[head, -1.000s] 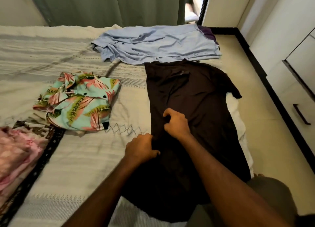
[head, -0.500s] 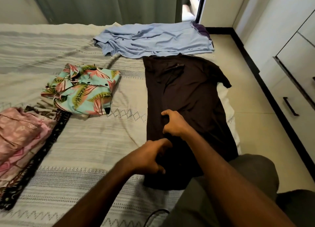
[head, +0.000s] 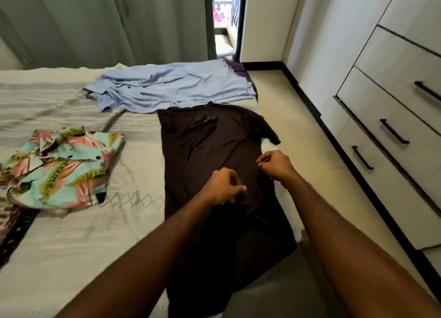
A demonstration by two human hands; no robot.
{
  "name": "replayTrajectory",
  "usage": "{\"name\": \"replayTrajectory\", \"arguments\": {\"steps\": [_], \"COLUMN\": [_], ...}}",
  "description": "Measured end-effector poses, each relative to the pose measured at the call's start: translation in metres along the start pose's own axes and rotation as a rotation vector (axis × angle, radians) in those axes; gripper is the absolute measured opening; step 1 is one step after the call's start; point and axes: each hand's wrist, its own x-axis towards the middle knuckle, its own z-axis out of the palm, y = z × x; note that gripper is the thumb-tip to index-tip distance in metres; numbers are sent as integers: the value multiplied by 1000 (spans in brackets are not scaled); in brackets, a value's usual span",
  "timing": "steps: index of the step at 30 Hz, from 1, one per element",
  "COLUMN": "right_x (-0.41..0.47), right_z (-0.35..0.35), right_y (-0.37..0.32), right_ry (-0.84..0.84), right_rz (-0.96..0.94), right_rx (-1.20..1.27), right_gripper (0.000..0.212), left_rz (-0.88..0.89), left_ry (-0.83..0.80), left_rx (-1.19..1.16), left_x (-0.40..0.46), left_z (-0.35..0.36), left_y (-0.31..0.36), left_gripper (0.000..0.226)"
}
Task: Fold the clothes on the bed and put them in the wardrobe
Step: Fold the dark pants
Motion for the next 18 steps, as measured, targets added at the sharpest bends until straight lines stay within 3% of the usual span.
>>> {"name": "replayTrajectory", "arguments": {"steps": [5, 8, 10, 15, 18], "right_x": [67, 99, 122, 166, 188], "right_z": [-21, -15, -8, 10, 11], "right_y": [15, 7, 7, 7, 5], "right_ry": [66, -61, -130, -50, 111], "right_rz": [104, 291, 355, 473, 488], "right_rx": [82, 115, 285, 636, 626], "right_gripper": [28, 65, 76, 85, 66], "left_rz": [-32, -99, -157, -188, -178], "left_ry": [193, 183, 175, 174, 182], "left_rx": [98, 171, 211, 180, 94], "left_x": [83, 103, 113, 126, 127], "left_z": [36, 59, 74, 83, 83], "left_y": [27, 41, 42, 27, 21], "left_gripper": [31, 44, 51, 47, 21]}}
